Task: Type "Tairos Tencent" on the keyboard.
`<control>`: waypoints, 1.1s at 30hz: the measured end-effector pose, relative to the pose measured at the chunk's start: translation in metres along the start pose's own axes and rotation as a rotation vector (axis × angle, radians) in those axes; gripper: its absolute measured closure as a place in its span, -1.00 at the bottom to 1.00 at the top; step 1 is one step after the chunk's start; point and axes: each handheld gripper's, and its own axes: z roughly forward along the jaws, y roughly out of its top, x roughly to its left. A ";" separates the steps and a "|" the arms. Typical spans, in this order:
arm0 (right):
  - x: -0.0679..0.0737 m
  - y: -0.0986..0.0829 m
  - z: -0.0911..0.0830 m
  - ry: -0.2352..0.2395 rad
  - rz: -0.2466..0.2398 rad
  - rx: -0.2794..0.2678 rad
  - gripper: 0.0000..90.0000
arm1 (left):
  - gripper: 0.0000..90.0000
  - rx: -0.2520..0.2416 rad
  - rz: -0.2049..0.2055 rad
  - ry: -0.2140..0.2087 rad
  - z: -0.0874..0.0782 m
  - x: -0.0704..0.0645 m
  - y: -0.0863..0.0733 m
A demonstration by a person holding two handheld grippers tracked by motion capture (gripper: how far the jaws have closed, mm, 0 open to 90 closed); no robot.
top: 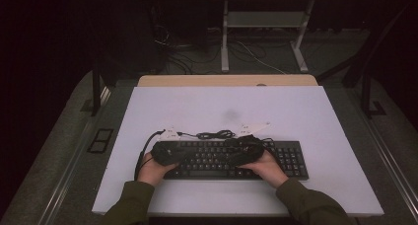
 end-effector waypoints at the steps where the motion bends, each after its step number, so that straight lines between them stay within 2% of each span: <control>1: 0.000 0.000 0.000 0.000 0.000 -0.001 -0.44 | 0.97 0.000 0.000 0.000 0.000 0.000 0.000; 6: 0.000 0.000 0.000 0.000 0.000 -0.001 -0.44 | 0.97 0.008 0.000 0.005 0.002 0.000 -0.001; 7: 0.000 0.000 0.000 0.000 0.000 -0.001 -0.44 | 0.97 -0.001 -0.014 0.002 0.003 0.000 -0.001; 10: 0.000 0.000 0.000 0.000 0.002 0.001 -0.44 | 0.97 0.007 -0.003 -0.001 0.002 0.001 -0.001; 15: 0.000 0.000 0.000 0.000 0.001 0.000 -0.44 | 0.97 0.001 -0.010 0.000 0.003 0.000 -0.001; 22: 0.000 0.000 0.000 -0.001 0.001 -0.005 -0.44 | 0.97 -0.003 0.002 0.008 -0.001 0.000 0.001; 29: 0.000 0.001 -0.001 0.001 -0.001 -0.005 -0.44 | 0.97 -0.015 -0.011 0.009 -0.004 0.001 0.000; 33: 0.001 0.001 -0.001 0.006 -0.002 -0.001 -0.42 | 0.87 -0.028 -0.015 0.012 -0.007 0.001 0.001</control>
